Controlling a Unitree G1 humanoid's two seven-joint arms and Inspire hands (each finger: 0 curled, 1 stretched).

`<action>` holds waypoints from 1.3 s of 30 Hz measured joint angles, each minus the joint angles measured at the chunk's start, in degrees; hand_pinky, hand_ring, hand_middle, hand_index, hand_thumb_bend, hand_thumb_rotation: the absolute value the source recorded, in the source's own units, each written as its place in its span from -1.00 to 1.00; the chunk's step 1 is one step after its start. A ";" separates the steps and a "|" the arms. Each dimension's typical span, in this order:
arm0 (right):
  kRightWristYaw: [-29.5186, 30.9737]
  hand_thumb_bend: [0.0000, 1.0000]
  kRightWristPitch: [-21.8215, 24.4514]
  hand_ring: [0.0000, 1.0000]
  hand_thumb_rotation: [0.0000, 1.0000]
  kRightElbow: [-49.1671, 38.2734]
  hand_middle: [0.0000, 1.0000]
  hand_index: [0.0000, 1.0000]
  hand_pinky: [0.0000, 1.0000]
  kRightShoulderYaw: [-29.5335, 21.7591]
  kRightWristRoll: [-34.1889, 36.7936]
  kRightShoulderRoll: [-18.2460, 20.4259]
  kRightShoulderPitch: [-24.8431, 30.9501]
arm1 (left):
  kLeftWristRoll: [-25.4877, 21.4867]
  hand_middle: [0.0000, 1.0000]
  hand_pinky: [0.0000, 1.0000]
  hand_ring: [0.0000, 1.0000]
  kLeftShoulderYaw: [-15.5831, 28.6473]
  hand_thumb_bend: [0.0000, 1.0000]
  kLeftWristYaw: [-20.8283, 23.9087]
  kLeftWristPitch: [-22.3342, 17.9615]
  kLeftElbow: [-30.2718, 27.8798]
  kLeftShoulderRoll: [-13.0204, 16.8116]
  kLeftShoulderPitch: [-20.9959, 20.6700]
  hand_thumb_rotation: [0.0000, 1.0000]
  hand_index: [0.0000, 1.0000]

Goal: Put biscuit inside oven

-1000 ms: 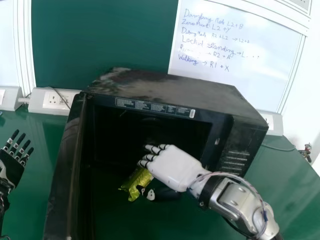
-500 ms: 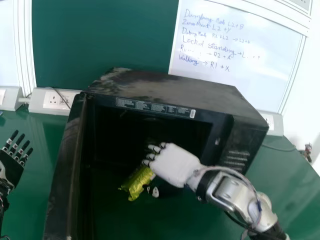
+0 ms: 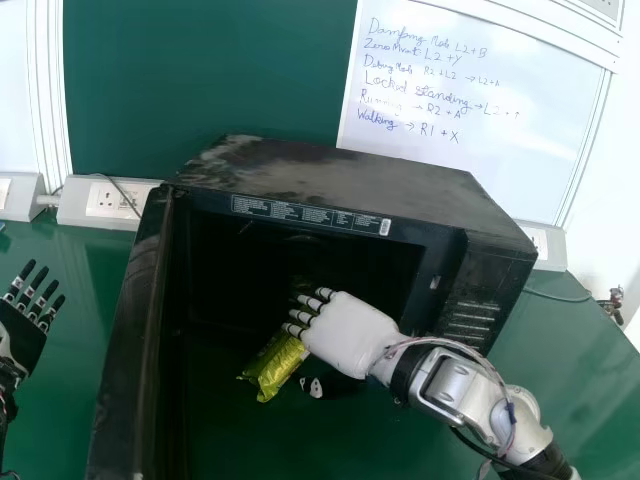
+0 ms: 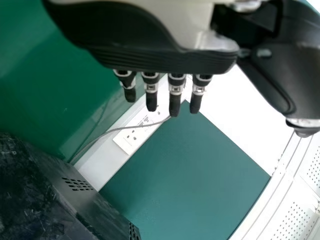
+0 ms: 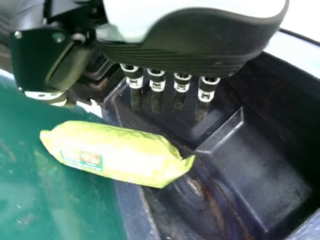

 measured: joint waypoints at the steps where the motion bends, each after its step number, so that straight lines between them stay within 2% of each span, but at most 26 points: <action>1: -0.28 0.32 0.08 1.00 -0.90 0.00 1.00 1.00 0.88 0.03 -0.15 0.03 0.00 | 0.00 1.00 1.00 1.00 0.00 0.34 0.00 -0.01 0.00 0.00 0.00 -0.69 1.00; 3: -1.26 0.30 0.17 1.00 -0.84 0.14 1.00 1.00 0.87 0.23 -0.76 0.20 0.00 | 0.01 1.00 1.00 1.00 -0.01 0.31 -0.03 -0.08 -0.01 -0.01 0.00 -0.67 1.00; 10: -7.02 0.25 0.71 0.98 -0.97 4.10 0.98 0.96 0.84 2.25 -2.68 1.70 -0.14 | -0.02 1.00 1.00 1.00 -0.01 0.36 -0.09 -0.30 -0.05 -0.11 0.10 -0.68 1.00; 14: -8.83 0.27 3.14 1.00 -0.91 6.42 1.00 1.00 0.94 4.60 -6.54 2.53 -0.29 | -0.02 1.00 1.00 1.00 -0.01 0.33 -0.17 -0.41 -0.13 -0.12 0.28 -0.67 1.00; 19: -9.13 0.29 4.62 1.00 -0.89 7.40 1.00 1.00 0.99 6.27 -8.88 3.58 -1.80 | -0.05 1.00 1.00 1.00 -0.02 0.33 -0.19 -0.45 -0.41 -0.15 0.40 -0.68 1.00; 23: -9.05 0.43 6.27 1.00 -0.69 8.34 1.00 1.00 1.00 7.91 -10.60 4.32 -2.52 | -0.09 1.00 1.00 1.00 -0.04 0.33 -0.18 -0.45 -0.84 -0.31 0.63 -0.65 1.00; 28: -9.08 0.53 6.58 1.00 -0.60 9.65 1.00 1.00 0.97 9.30 -11.35 5.15 -2.52 | -0.17 0.99 1.00 1.00 -0.04 0.37 0.52 -0.44 -1.86 -1.27 0.72 -0.67 0.97; 39: -9.03 0.60 7.42 1.00 -0.59 12.24 1.00 1.00 0.99 11.04 -12.12 5.51 -4.16 | -0.22 0.96 1.00 1.00 -0.03 0.40 1.04 -0.46 -2.72 -1.42 0.88 -0.66 0.94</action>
